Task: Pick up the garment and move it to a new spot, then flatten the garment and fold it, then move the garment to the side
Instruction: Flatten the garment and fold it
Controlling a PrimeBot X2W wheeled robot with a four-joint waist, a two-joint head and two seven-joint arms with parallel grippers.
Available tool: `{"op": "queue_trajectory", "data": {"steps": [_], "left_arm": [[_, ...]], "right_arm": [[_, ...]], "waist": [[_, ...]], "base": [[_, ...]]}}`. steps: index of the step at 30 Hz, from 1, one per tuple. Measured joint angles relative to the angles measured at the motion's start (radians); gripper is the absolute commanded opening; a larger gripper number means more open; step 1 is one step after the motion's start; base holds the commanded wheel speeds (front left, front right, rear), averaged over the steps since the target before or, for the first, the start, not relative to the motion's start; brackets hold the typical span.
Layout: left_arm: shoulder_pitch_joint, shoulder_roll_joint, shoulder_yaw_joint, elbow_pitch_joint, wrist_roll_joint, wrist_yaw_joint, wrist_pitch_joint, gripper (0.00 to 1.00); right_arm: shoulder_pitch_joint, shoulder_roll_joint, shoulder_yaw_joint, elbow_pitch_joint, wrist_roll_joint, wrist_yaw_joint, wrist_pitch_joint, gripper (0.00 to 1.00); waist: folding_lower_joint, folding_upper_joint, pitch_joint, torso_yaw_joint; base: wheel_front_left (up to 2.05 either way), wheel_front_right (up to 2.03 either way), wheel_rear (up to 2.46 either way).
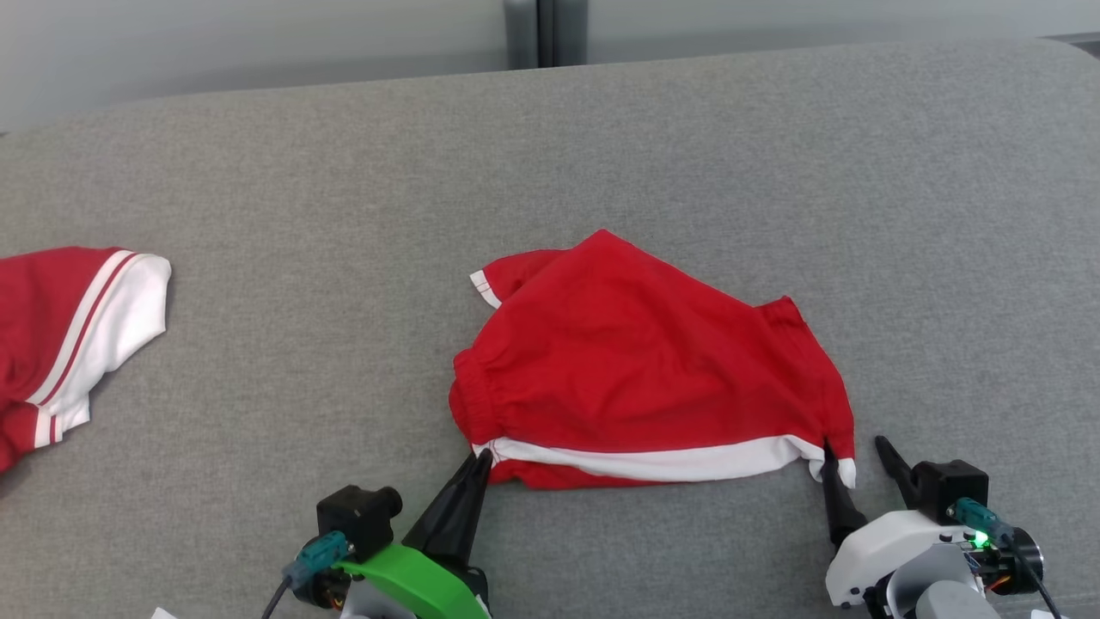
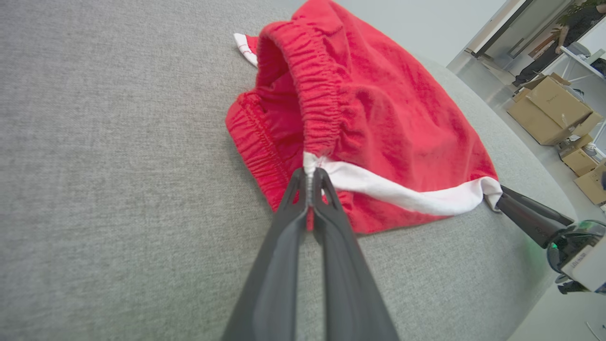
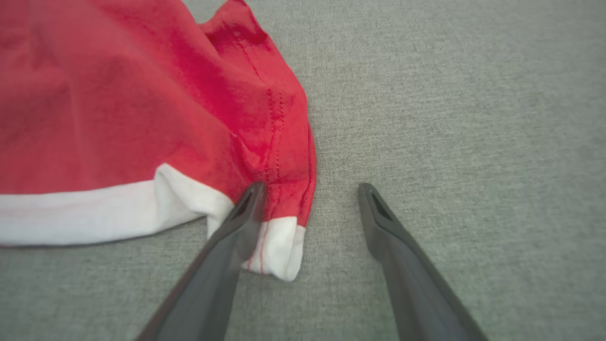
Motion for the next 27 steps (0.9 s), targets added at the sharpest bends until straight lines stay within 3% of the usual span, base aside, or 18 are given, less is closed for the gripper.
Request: {"op": "queue_trajectory", "data": {"steps": [2, 14, 15, 16, 17, 22, 27], "left_arm": [[0.0, 0.0, 0.001, 0.0, 0.0, 0.0, 0.0, 0.0], [0.011, -0.002, 0.011, -0.013, 0.015, 0.0, 0.0, 0.0], [0.011, -0.002, 0.011, -0.013, 0.016, 0.0, 0.0, 0.0], [0.011, -0.003, 0.011, -0.013, 0.017, 0.0, 0.0, 0.0], [0.011, -0.004, 0.01, -0.013, 0.017, 0.0, 0.0, 0.0], [0.011, -0.005, 0.005, -0.014, 0.021, 0.0, 0.0, 0.0], [0.011, 0.015, 0.004, -0.069, 0.037, 0.0, 0.0, 0.0]], "right_arm": [[0.007, -0.001, 0.001, -0.006, -0.003, 0.0, 0.0, 1.0], [0.098, 0.0, 0.015, -0.095, -0.05, 0.0, 0.005, 0.98], [0.098, 0.0, 0.021, -0.09, -0.051, 0.0, 0.004, 0.77], [0.098, -0.001, 0.025, -0.08, -0.051, 0.0, 0.003, 0.06], [0.098, -0.001, 0.028, -0.074, -0.051, 0.0, 0.0, 0.0], [0.093, 0.0, 0.025, -0.073, -0.034, 0.0, 0.002, 0.0], [0.092, -0.005, 0.015, -0.198, 0.039, 0.0, 0.008, 0.0]], "waist": [[0.0, 0.0, 0.002, 0.005], [0.0, 0.0, -0.012, -0.004], [0.0, 0.0, -0.013, -0.005], [0.0, 0.0, -0.013, -0.005], [0.0, 0.0, -0.014, -0.005], [0.0, 0.0, -0.025, -0.003], [0.0, 0.0, -0.052, -0.004]], "base": [[0.0, 0.0, 0.0], [0.0, 0.0, 0.0], [0.0, 0.0, 0.0], [0.0, 0.0, 0.0], [0.0, 0.0, 0.0], [0.0, 0.0, 0.0], [0.0, 0.0, 0.0]]}}
